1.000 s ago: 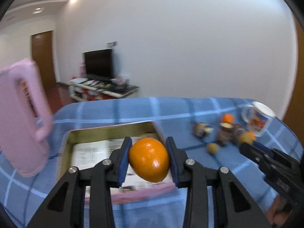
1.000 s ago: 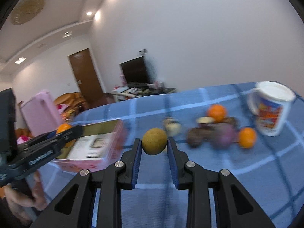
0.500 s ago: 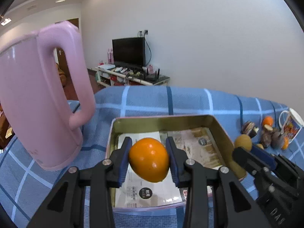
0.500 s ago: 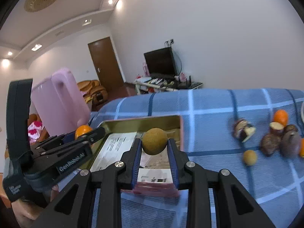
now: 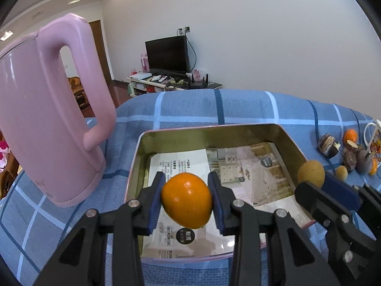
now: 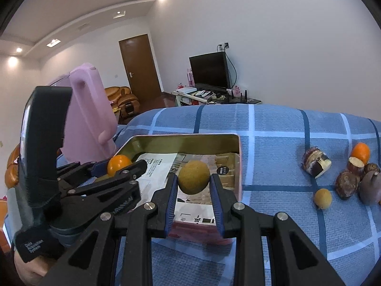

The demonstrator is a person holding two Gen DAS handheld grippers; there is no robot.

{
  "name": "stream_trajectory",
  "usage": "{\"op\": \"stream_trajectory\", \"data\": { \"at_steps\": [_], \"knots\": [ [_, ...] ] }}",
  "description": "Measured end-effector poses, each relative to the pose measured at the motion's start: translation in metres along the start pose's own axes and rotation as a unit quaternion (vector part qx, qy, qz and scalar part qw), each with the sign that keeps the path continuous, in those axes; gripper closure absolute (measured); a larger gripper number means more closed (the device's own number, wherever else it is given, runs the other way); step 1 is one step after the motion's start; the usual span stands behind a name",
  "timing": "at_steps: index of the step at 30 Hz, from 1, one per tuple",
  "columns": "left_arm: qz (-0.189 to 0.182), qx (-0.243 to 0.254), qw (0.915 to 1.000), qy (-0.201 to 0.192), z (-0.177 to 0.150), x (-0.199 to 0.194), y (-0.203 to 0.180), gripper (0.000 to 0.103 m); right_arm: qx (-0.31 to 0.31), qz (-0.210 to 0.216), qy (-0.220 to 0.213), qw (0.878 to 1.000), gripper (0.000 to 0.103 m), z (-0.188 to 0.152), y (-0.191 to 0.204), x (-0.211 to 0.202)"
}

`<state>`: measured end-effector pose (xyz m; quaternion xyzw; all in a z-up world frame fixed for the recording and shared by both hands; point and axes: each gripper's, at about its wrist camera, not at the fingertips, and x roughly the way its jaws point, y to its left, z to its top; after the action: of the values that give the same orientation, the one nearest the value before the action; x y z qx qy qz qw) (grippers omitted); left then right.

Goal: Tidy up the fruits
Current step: 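Carry both fruits over the tin box and open both tools to drop them, then grasp another yellow-brown fruit with the left tool while the right tool reaches toward an orange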

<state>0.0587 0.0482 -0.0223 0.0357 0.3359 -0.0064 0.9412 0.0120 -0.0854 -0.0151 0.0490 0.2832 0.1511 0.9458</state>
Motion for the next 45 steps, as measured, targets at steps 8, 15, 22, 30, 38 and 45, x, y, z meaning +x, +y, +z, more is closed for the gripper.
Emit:
{"op": "stream_trajectory", "data": {
  "at_steps": [8, 15, 22, 30, 38, 45],
  "knots": [
    [0.005, -0.007, 0.9998, 0.016, -0.002, 0.008, 0.002, 0.065, 0.002, 0.007, 0.017, 1.0, 0.073, 0.001, -0.001, 0.01],
    [0.008, -0.007, 0.9997, 0.024, -0.003, 0.013, 0.001, 0.063, -0.002, 0.019, 0.027, 0.999, 0.073, -0.001, 0.003, 0.017],
    [0.028, -0.027, 0.9992, -0.003, -0.001, 0.004, 0.007, 0.024, 0.02, 0.007, 0.003, 1.0, 0.049, -0.003, -0.007, 0.006],
    [0.033, -0.042, 0.9971, -0.053, 0.002, -0.015, 0.009, 0.005, 0.014, -0.087, -0.106, 0.99, 0.021, -0.003, -0.012, -0.03],
    [0.015, -0.055, 0.9954, -0.077, 0.005, -0.026, 0.008, 0.0, -0.01, -0.149, -0.146, 0.978, 0.016, -0.003, -0.014, -0.042],
    [0.042, -0.032, 0.9945, -0.09, 0.001, -0.031, -0.006, 0.0, -0.023, -0.162, -0.147, 0.976, 0.016, -0.005, -0.017, -0.05]
  ]
}}
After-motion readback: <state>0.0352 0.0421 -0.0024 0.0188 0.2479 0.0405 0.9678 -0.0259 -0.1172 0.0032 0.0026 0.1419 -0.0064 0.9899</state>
